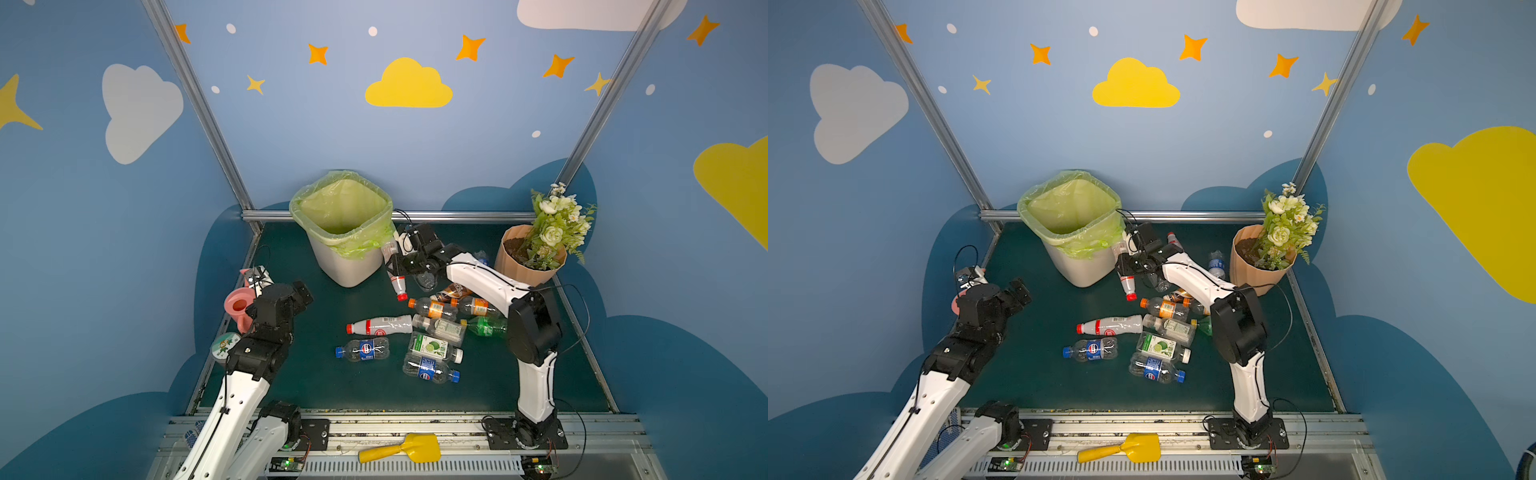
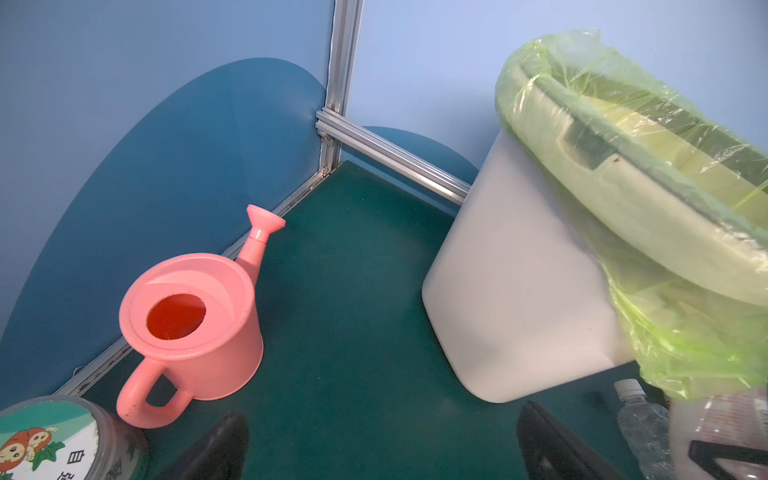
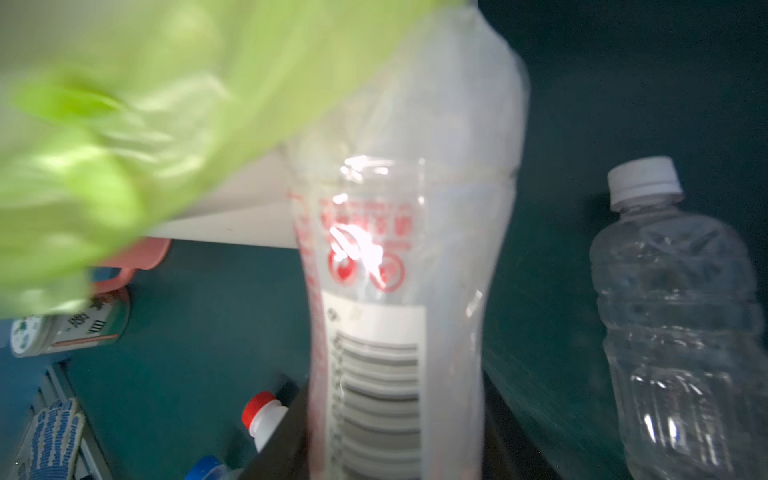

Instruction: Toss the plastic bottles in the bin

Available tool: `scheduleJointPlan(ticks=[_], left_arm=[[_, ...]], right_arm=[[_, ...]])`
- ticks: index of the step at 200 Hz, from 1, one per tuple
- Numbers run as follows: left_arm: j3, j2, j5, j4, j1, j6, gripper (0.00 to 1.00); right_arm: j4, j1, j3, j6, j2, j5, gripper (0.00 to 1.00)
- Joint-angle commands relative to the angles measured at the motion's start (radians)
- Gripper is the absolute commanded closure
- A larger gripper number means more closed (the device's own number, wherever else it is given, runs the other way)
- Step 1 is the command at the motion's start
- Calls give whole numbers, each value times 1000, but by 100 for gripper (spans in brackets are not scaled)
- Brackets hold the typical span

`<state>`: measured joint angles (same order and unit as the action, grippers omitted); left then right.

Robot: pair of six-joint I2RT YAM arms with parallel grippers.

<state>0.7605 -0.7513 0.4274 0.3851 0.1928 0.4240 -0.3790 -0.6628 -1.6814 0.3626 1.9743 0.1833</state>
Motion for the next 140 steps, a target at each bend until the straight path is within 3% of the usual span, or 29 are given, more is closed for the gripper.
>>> scheduleJointPlan(ticks=[1, 88, 110, 140], left_arm=[[-8, 11, -7, 6, -1, 7, 0], [-10, 12, -32, -12, 2, 9, 0], [-9, 5, -41, -21, 4, 13, 0], [-3, 3, -54, -24, 5, 13, 0]], right_arm=[[84, 13, 48, 5, -88, -5, 56], [412, 86, 284, 36, -517, -103, 55], [441, 88, 179, 66, -487, -18, 54], [545, 75, -16, 165, -332, 94, 54]])
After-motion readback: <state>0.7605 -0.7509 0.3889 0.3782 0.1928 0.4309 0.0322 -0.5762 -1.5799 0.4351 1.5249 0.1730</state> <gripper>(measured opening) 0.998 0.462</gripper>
